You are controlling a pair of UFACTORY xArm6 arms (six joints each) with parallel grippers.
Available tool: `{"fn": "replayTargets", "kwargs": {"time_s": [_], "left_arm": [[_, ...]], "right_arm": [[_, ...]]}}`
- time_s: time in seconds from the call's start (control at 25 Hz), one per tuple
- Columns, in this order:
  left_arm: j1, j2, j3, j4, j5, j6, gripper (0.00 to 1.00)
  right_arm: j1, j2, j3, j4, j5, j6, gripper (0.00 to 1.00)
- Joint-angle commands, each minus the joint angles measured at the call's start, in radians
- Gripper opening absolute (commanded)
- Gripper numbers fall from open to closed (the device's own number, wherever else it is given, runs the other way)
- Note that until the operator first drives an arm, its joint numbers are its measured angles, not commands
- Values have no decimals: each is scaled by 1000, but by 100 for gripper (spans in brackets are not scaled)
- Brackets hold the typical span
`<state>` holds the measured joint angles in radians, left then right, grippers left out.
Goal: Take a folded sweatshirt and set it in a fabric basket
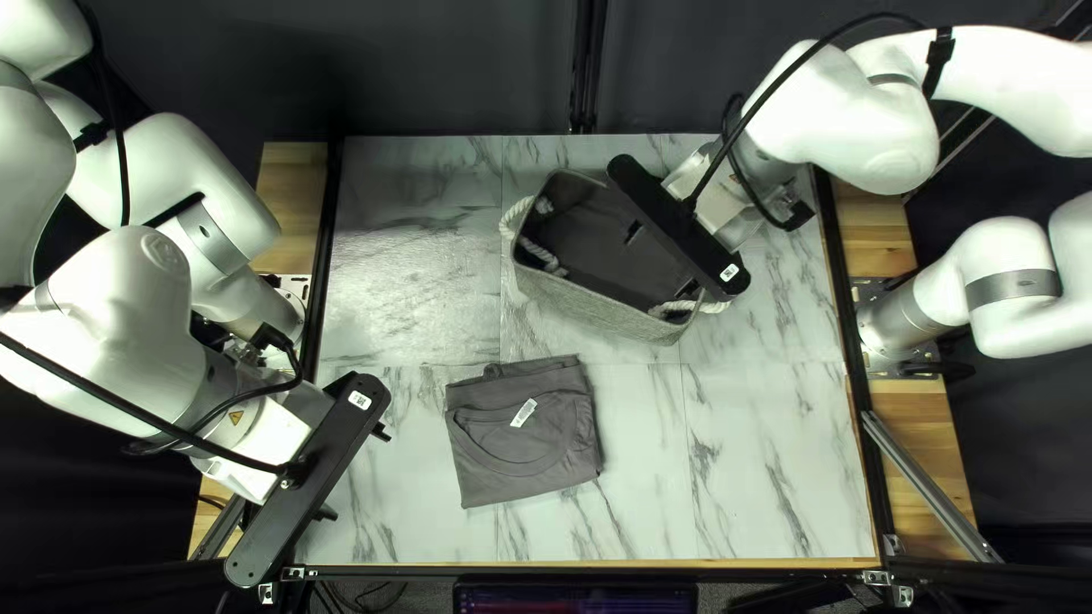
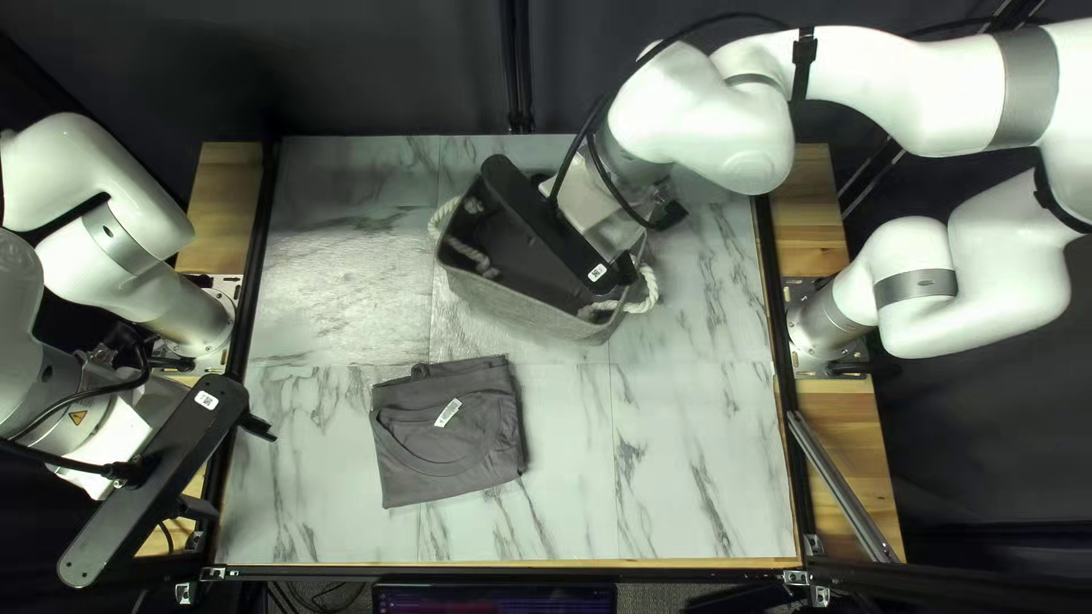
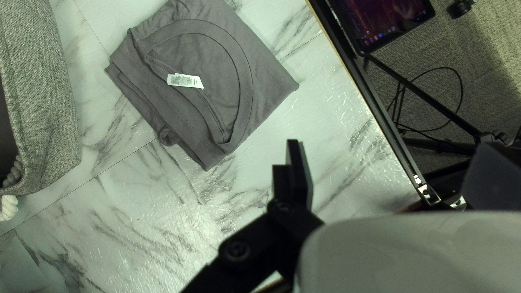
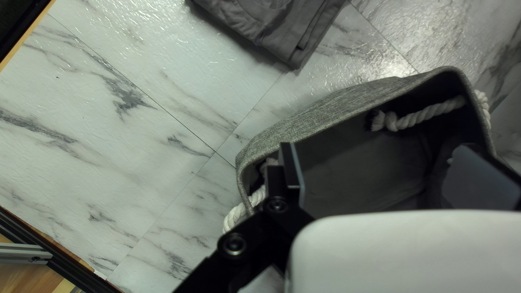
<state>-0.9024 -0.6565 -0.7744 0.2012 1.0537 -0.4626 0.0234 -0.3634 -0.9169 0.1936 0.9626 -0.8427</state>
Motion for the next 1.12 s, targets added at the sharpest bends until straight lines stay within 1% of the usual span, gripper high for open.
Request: {"fn": "replayTargets", "kwargs": {"time_s": [0.04, 0.12, 0.16, 0.2, 0.24, 0.36, 0.44, 0.52, 0.6, 0.64, 0.76, 0.92, 1.0, 1.12], "left_arm": [[-6, 133, -75, 3, 4, -97, 100], [39, 169, -66, -31, -37, -83, 100], [61, 189, -58, -51, -56, -73, 100], [76, 201, -52, -64, -69, -65, 100], [117, 220, -29, -98, -100, -38, 100], [174, 216, 27, -145, -136, -19, 100], [191, 198, 57, -168, -146, -8, 100], [219, 158, 104, -185, -155, 12, 100], [246, 130, 135, -191, -152, 35, 100], [266, 119, 148, -191, -150, 66, 100], [288, 125, 167, -202, -168, 166, 100], [265, 117, 199, -222, -197, 323, 100], [243, 128, 197, -212, -203, 357, 100], [215, 154, 193, -172, -217, 415, 100]], "right_arm": [[197, -12, 40, -116, -38, 252, 100], [240, 20, 19, -142, -36, 309, 100], [269, 54, -2, -159, -36, 348, 100], [280, 70, -12, -166, -34, 363, 100], [305, 111, -36, -179, -37, 397, 100], [354, 222, -102, -213, -38, 476, 100], [366, 270, -118, -223, -47, 501, 100], [358, 291, -87, -220, -90, 500, 100], [341, 290, -43, -206, -143, 478, 100], [327, 286, -4, -184, -192, 456, 100], [301, 280, 54, -125, -270, 401, 100], [275, 294, 107, -36, -351, 307, 100], [270, 310, 119, 3, -377, 268, 100], [268, 349, 114, 71, -405, 200, 100]]}}
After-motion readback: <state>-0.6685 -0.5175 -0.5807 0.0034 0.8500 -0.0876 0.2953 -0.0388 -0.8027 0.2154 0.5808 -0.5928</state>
